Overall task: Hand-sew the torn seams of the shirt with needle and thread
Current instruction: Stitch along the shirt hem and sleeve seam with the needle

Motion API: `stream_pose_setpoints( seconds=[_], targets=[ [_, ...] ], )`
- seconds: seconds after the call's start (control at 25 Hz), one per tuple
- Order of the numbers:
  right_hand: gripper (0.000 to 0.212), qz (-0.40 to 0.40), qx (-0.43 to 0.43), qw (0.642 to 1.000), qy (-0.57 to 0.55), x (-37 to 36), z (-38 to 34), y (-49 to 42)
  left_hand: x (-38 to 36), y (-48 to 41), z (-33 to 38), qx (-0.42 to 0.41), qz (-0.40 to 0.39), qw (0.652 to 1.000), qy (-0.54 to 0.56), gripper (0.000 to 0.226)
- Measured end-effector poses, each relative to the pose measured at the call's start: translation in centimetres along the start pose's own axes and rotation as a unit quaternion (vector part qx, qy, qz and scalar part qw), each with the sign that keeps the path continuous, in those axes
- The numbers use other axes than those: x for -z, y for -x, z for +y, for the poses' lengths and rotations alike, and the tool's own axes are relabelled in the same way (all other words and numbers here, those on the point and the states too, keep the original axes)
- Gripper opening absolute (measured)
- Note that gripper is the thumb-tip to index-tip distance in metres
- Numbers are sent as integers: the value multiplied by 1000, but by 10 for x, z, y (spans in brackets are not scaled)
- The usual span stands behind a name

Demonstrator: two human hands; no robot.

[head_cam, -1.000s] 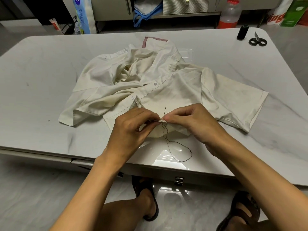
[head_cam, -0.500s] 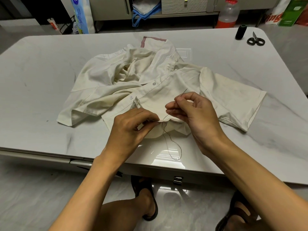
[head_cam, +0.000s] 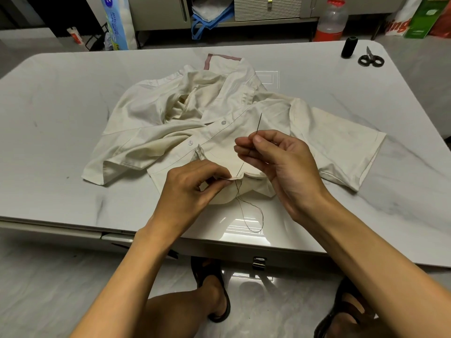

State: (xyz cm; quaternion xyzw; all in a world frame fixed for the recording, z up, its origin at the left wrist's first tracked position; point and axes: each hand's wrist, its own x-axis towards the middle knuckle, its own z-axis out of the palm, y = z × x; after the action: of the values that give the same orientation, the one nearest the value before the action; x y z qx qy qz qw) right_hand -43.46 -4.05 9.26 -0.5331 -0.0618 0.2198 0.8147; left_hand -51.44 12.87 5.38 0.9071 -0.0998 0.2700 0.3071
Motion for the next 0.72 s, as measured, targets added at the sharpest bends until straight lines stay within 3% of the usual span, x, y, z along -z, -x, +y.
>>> stream_pose_setpoints(
  seconds=[0.44, 0.72],
  targets=[
    [13, 8, 47, 999, 10, 0, -7, 4, 2, -1, 6, 27, 4, 1000, -2, 6],
    [15, -37, 116, 989, 83, -8, -27, 22, -3, 2, -6, 174, 20, 983, 53, 2]
  ],
)
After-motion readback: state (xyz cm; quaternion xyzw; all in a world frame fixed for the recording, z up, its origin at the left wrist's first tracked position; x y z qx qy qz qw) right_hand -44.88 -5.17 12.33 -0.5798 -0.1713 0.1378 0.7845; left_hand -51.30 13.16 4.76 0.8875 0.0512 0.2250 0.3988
